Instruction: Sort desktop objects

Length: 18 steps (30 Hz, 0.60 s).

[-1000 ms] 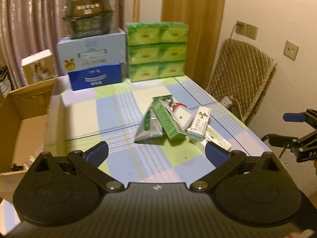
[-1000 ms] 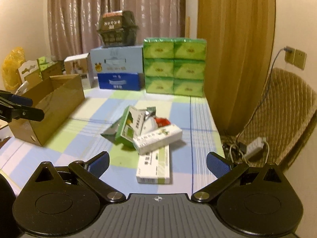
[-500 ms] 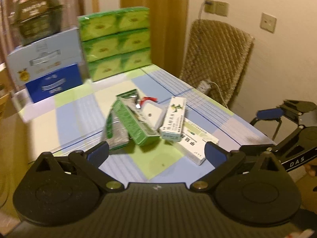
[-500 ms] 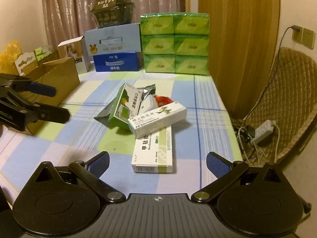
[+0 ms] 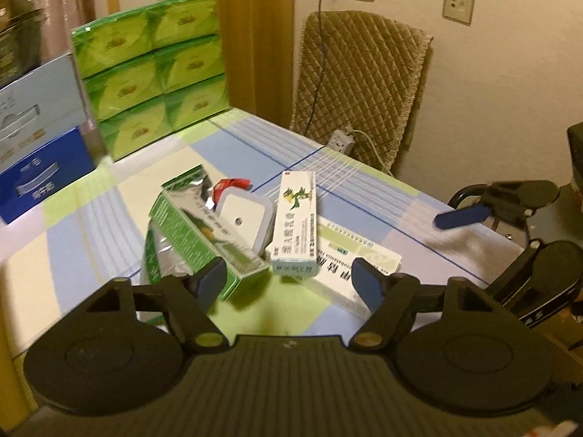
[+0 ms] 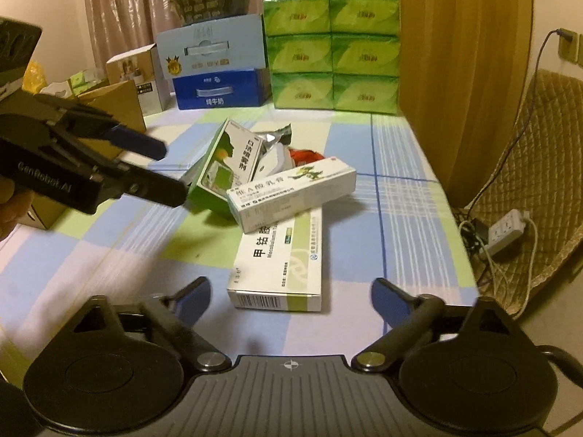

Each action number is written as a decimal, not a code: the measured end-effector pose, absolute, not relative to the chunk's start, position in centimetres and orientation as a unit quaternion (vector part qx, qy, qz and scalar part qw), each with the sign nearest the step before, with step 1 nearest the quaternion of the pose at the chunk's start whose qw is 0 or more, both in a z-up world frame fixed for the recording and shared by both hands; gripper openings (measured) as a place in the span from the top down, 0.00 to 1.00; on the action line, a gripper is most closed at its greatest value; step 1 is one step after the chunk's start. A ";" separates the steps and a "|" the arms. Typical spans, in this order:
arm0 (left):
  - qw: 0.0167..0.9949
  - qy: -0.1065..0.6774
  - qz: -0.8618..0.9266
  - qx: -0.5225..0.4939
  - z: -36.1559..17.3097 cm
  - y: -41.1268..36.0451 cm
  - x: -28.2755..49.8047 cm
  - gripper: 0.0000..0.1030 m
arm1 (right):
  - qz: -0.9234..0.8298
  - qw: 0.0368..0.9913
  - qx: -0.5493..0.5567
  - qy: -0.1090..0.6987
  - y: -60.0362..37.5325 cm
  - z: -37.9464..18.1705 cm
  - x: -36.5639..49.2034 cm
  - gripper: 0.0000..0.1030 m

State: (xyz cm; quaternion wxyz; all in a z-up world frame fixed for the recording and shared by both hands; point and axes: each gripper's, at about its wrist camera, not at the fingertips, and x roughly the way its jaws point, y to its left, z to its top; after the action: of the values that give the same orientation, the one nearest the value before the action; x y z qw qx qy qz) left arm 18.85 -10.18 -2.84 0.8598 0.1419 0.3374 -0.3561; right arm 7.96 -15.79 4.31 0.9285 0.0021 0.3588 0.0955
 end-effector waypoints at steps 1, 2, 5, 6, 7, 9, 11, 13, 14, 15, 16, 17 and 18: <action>0.858 0.337 -0.360 0.144 -3.0 -10.5 19.1 0.34 | 0.097 0.928 0.003 0.360 -15.8 4.1 8.2 0.17; 0.856 0.337 -0.365 0.146 -3.2 -10.9 19.4 0.37 | 0.099 0.928 0.004 0.359 -15.8 3.8 8.4 0.19; 0.847 0.340 -0.377 0.155 -3.9 -12.1 20.3 0.38 | 0.105 0.927 0.005 0.360 -15.6 3.3 9.0 0.19; 0.845 0.342 -0.379 0.158 -4.1 -12.4 20.6 0.38 | 0.105 0.927 0.003 0.360 -15.5 3.2 9.1 0.19; 0.843 0.344 -0.380 0.161 -4.5 -12.9 20.9 0.38 | 0.107 0.927 0.003 0.359 -15.5 3.1 9.3 0.19; 0.841 0.351 -0.379 0.161 -5.1 -13.5 21.6 0.39 | 0.109 0.927 0.005 0.359 -15.4 2.8 9.6 0.19; 0.840 0.353 -0.379 0.162 -5.6 -14.1 22.2 0.42 | 0.109 0.927 0.006 0.359 -15.5 2.6 9.9 0.19; 0.838 0.356 -0.378 0.165 -6.1 -14.7 22.6 0.41 | 0.110 0.926 0.011 0.360 -15.5 2.3 10.2 0.19; 0.837 0.359 -0.377 0.170 -6.4 -15.0 22.8 0.41 | 0.110 0.926 0.012 0.361 -15.5 2.2 10.3 0.19; 0.836 0.360 -0.376 0.173 -6.6 -15.2 22.9 0.41 | 0.111 0.926 0.013 0.361 -15.5 2.1 10.4 0.19; 0.835 0.360 -0.375 0.177 -6.9 -15.4 23.0 0.41 | 0.112 0.925 0.014 0.362 -15.5 2.0 10.5 0.19; 0.835 0.361 -0.374 0.183 -7.2 -15.6 23.2 0.43 | 0.113 0.925 0.014 0.363 -15.4 1.9 10.6 0.19; 0.833 0.363 -0.373 0.186 -7.5 -15.7 23.2 0.46 | 0.114 0.925 0.014 0.363 -15.4 1.8 10.7 0.19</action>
State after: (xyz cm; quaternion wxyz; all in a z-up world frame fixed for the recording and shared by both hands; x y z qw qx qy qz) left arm 23.24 -15.70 -7.48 0.8333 0.1855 0.3632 -0.3732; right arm 10.68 -15.37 1.81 0.9246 0.0139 0.3632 0.1142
